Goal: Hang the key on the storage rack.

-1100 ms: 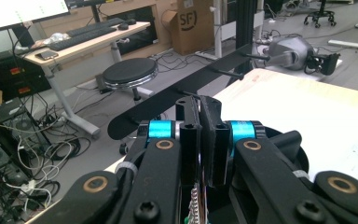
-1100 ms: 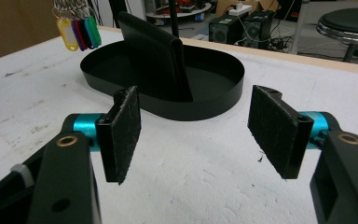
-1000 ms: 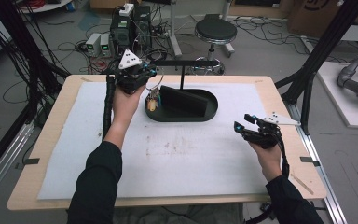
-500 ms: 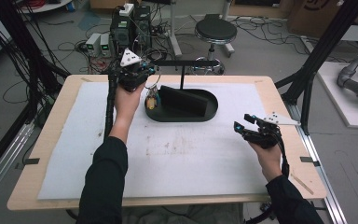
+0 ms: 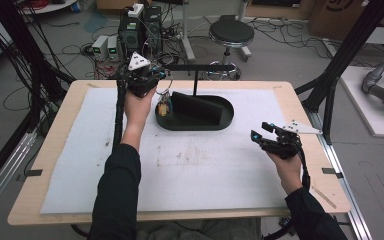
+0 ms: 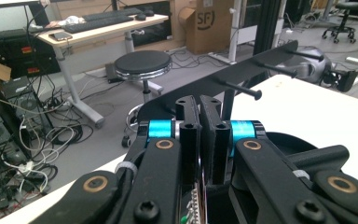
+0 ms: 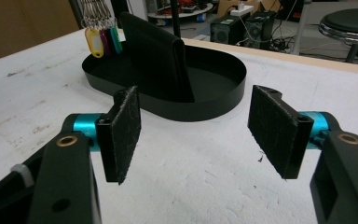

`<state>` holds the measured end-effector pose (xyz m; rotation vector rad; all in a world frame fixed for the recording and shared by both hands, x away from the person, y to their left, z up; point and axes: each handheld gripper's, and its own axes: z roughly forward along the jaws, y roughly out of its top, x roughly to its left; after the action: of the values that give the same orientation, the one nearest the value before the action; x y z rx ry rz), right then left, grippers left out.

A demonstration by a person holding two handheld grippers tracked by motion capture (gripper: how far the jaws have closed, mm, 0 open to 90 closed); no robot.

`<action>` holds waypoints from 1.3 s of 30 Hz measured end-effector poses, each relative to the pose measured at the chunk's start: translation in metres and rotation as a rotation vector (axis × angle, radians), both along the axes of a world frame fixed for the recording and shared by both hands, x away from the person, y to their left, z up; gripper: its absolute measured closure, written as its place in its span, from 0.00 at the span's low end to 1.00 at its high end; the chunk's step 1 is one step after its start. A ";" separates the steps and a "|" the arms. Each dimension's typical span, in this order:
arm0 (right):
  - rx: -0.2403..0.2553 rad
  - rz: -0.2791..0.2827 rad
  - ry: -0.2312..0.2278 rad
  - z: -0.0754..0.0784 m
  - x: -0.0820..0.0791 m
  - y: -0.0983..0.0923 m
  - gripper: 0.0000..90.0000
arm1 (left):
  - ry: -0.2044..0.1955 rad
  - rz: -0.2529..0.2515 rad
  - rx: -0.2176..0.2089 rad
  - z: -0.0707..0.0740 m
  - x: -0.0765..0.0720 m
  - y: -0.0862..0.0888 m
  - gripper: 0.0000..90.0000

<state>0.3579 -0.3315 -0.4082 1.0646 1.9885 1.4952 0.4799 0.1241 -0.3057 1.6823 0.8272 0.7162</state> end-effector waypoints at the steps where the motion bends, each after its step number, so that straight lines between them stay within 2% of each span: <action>1: -0.001 0.002 -0.002 0.000 0.000 0.000 0.39 | 0.003 0.002 0.001 -0.001 0.000 0.000 0.96; 14: 0.002 0.003 0.002 0.000 0.000 0.000 0.39 | -0.002 0.033 0.047 -0.006 0.004 -0.006 0.95; 18: 0.000 0.005 0.002 0.000 0.000 0.000 0.39 | -0.003 0.070 0.073 -0.007 0.005 -0.007 0.91; 24: -0.002 0.007 0.000 0.000 0.000 0.000 0.39 | 0.007 0.107 0.080 -0.008 0.006 -0.002 0.89; 29: 0.001 0.004 0.001 0.000 0.000 -0.001 0.39 | 0.001 0.140 0.087 -0.009 0.000 0.002 0.80; 33: 0.003 -0.001 0.003 0.000 -0.001 -0.003 0.39 | -0.004 0.152 0.088 -0.009 -0.012 0.006 0.63; 35: 0.006 -0.003 0.000 0.001 -0.001 -0.004 0.39 | -0.010 0.140 0.076 -0.009 -0.021 0.007 0.55; 39: 0.010 -0.008 0.003 0.000 0.000 -0.005 0.39 | -0.013 0.091 0.039 -0.013 -0.043 0.013 0.47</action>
<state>0.3578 -0.3368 -0.4078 1.0779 1.9786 1.5014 0.4374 0.1370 -0.3188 1.6813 0.8906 0.8097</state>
